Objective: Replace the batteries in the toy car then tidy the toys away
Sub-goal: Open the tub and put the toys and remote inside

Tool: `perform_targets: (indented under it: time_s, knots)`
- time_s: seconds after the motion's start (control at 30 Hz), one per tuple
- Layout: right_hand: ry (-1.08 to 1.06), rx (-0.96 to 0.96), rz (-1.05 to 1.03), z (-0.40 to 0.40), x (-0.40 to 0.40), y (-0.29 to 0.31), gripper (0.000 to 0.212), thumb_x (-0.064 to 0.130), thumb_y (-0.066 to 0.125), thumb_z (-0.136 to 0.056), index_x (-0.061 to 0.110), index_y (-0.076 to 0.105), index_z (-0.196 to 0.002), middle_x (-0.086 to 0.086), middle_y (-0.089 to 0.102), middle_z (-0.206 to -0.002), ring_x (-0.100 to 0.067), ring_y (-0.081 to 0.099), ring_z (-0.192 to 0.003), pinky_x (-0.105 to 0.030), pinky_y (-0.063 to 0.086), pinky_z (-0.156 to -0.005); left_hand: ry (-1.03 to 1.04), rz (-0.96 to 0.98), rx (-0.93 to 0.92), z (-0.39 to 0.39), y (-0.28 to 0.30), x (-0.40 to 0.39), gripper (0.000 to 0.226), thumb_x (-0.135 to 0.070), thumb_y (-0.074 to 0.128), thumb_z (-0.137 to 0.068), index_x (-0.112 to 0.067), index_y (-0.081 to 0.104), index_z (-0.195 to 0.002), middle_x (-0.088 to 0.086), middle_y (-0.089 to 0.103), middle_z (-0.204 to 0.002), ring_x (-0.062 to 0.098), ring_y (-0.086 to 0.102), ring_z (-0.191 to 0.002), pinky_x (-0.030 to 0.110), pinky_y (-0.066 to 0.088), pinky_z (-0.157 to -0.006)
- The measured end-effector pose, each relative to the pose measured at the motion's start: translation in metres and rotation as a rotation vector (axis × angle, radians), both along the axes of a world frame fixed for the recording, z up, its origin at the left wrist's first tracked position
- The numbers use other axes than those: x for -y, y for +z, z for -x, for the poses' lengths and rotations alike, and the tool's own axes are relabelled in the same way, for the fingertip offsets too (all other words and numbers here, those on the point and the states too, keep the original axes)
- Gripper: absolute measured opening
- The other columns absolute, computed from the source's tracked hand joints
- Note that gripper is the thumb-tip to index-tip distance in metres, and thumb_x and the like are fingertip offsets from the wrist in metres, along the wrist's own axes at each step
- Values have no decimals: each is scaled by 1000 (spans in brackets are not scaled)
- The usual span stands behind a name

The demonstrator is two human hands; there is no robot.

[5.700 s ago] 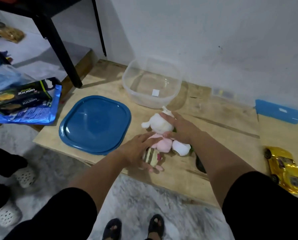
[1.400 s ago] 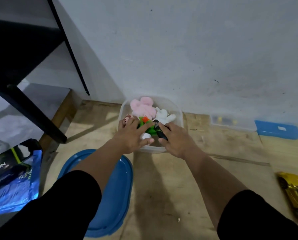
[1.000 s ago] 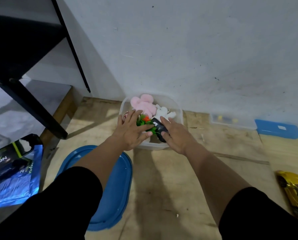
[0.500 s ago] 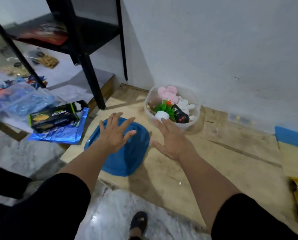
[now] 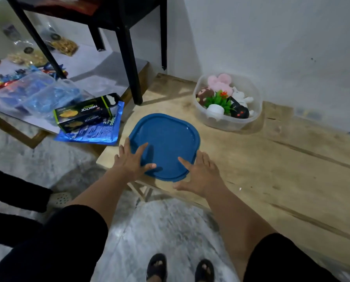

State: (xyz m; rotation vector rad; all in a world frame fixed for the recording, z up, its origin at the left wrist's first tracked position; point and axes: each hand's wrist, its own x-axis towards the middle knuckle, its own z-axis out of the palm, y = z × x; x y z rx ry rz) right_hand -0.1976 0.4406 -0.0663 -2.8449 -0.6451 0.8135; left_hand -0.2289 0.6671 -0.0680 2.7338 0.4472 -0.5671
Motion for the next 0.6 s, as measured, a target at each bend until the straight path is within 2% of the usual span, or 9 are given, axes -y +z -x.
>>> perform_targets:
  time_s: [0.13,0.23,0.33,0.43,0.6]
  knots:
    - [-112,75,-55,10,-14,-16,90,70,64,-67,37,26,-142,-11,-8,-157,-30,-9,-145,-45,10,-119,-31,16,31,-6,-10,-6,92,-67,61,-74,-41,11,-146,15,-16,-154,39,-1,-142,53,18,-114]
    - [-239,119,-151,15,-24,-25,75,66,70,-62,28,43,-122,-9,6,-155,-25,1,-145,-43,19,-117,-27,2,55,-8,-12,-8,96,-68,67,-67,-42,15,-144,14,-13,-155,39,4,-140,52,21,-112]
    - [-324,117,-203,17,-32,-28,60,61,72,-63,26,46,-104,-11,13,-153,-26,5,-144,-43,22,-115,5,21,63,-10,-14,-13,102,-71,70,-60,-42,19,-143,14,-12,-155,39,3,-141,50,22,-113]
    - [-321,102,-230,20,-30,-31,56,60,74,-61,29,42,-95,-11,4,-156,-26,-2,-145,-42,17,-117,33,3,43,-10,-17,-16,106,-76,69,-55,-43,20,-142,15,-5,-155,39,4,-140,48,24,-113]
    - [-300,180,-223,24,-27,-29,50,66,67,-64,31,40,-85,-13,22,-148,-28,13,-141,-43,25,-113,30,-19,61,-7,-19,-16,108,-82,65,-51,-43,21,-142,15,8,-151,36,11,-136,42,24,-111]
